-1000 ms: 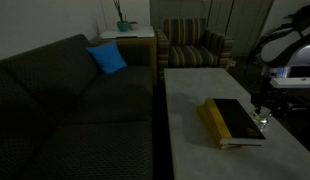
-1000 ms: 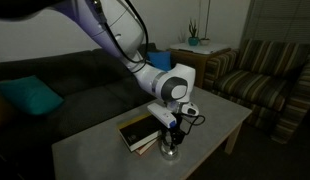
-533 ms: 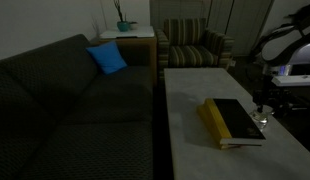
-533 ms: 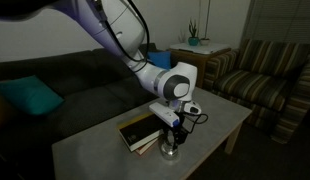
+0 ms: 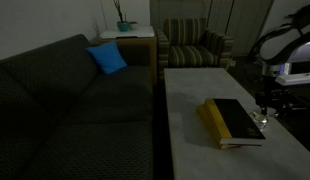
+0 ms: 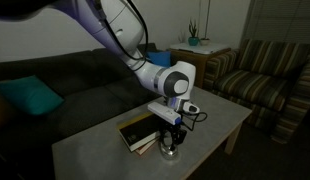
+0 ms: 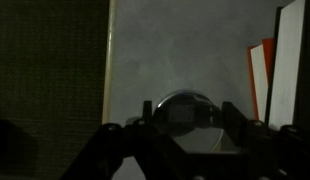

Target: Put the silver lid on top of the silver tin

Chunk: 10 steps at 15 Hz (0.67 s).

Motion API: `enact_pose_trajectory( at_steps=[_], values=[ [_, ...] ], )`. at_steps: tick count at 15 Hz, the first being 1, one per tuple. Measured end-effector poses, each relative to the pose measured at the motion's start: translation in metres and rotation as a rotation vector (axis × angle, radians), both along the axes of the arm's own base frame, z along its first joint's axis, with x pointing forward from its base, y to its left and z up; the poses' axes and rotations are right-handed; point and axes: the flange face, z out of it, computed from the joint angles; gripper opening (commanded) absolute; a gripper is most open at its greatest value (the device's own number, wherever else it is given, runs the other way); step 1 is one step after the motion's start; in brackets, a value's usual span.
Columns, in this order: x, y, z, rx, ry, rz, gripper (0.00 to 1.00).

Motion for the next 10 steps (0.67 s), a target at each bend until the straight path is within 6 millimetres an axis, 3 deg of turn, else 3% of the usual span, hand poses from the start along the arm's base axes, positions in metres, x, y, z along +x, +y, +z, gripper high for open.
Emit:
enact_pose_trajectory(
  at_steps=[5,6,8,9,10],
  values=[
    [0.0022,0.0048,0.0007,-0.011,-0.005,0.071,0.44],
    [0.0028,0.0072,0.0008,-0.014,-0.005,0.09,0.69],
    [0.003,0.0097,0.0008,-0.013,-0.005,0.092,0.69],
    [0.003,0.0096,0.0008,-0.013,-0.005,0.092,0.44],
    [0.003,0.0093,0.0008,-0.013,-0.005,0.091,0.44]
  ],
)
